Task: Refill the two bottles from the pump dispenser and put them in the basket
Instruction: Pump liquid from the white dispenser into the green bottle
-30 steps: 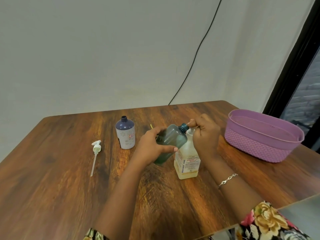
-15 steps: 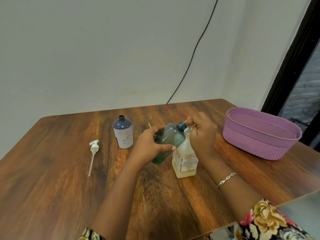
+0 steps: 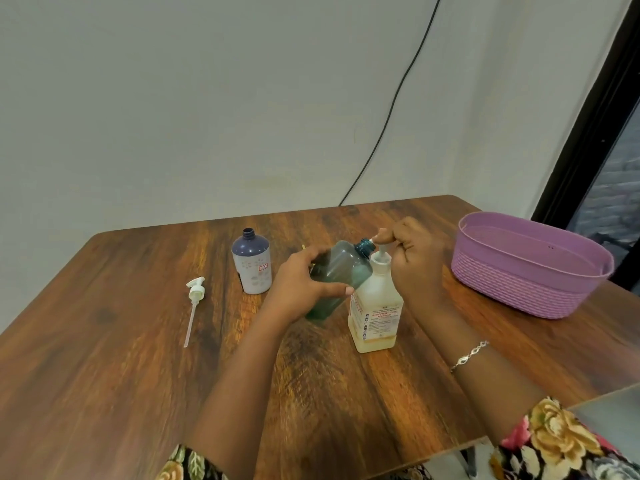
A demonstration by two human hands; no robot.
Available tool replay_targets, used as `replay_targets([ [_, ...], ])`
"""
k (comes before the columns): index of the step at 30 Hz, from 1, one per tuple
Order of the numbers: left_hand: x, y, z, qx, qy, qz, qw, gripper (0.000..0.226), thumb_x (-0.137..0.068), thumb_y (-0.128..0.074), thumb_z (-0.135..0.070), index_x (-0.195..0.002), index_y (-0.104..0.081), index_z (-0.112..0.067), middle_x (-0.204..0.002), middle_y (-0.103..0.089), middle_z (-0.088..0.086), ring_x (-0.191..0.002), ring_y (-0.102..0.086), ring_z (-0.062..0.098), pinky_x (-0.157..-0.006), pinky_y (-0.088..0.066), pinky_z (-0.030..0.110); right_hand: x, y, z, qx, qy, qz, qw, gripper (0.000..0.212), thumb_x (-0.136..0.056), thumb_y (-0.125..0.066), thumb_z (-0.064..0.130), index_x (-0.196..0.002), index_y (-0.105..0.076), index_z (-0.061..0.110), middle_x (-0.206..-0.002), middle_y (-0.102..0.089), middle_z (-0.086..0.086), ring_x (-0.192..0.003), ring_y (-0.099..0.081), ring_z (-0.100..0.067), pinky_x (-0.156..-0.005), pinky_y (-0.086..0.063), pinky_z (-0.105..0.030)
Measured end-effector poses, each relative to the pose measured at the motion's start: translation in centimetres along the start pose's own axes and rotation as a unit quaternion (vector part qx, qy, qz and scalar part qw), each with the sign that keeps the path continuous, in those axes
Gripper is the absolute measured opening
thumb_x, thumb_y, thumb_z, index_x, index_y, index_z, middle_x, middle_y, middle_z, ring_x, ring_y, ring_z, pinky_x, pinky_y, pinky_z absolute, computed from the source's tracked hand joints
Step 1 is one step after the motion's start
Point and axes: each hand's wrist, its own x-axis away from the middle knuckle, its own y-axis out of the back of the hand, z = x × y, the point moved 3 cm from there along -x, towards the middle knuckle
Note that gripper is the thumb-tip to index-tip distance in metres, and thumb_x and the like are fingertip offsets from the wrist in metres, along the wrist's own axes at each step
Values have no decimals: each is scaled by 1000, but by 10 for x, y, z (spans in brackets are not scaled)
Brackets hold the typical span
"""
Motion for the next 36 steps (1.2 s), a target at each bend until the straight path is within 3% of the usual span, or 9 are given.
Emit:
replay_targets([
  [5,1,-3,4,-6,12,-1,1000,71,-68,-79,-21,-132,-47,-19,-116,-51,-7,-105,-49,12,-90,-43,28,5,-11,-12,11,6,-11,1000,23,-70,-49,-18,-62,-63,-1,-63,-56,-8,-60,-58,-26,-51,-49,-40],
  [9,3,-2,3,-4,12,-2,1000,71,-69,-79,-22,-132,-47,-18,-116,-50,-7,-105,-49,12,-90,-43,28,8,-7,-7,-7,7,-13,1000,25,-74,-43,-7,-67,-67,0,-67,-59,-7,-65,-61,-24,-53,-49,-32],
  [12,2,2,1,-5,5,-7,1000,70,-69,-78,-21,-132,-47,-17,-120,-51,-4,-105,-49,12,-88,-42,26,-6,-6,-5,-22,-18,-2,1000,30,-73,-37,10,-64,-65,1,-66,-58,-8,-67,-60,-29,-57,-50,-42],
  [14,1,4,1,-3,5,-10,1000,70,-69,-79,-21,-131,-47,-17,-123,-52,-2,-107,-50,14,-89,-43,28,-11,-6,-5,-15,-28,0,999,27,-69,-38,6,-61,-64,2,-64,-58,-10,-64,-57,-29,-58,-48,-47],
  [21,0,-1,7,-14,4,-4,1000,71,-68,-80,-22,-131,-47,-20,-120,-53,-5,-107,-50,14,-92,-44,30,5,-18,-7,32,10,-28,999,25,-70,-35,2,-55,-55,0,-59,-52,-10,-55,-56,-31,-43,-46,-43],
  [30,-1,1,5,-1,1,-8,1000,71,-69,-79,-23,-132,-46,-20,-123,-51,-2,-107,-49,14,-89,-44,29,-12,-5,0,2,-30,-2,1000,27,-67,-39,3,-61,-65,1,-63,-60,-11,-63,-58,-27,-57,-49,-41],
  [34,-2,-1,8,4,0,-2,1000,71,-68,-79,-23,-131,-47,-20,-122,-52,-5,-109,-49,14,-91,-44,30,-7,-8,0,32,31,-16,999,29,-68,-36,3,-56,-62,-1,-57,-57,-11,-55,-56,-28,-49,-47,-43],
  [36,-3,-3,11,-2,1,3,1000,73,-66,-80,-25,-132,-48,-19,-123,-52,-4,-110,-49,14,-94,-45,33,-2,-14,-4,36,37,-26,998,23,-65,-38,-6,-52,-57,-1,-53,-52,-10,-50,-52,-29,-43,-43,-43],
])
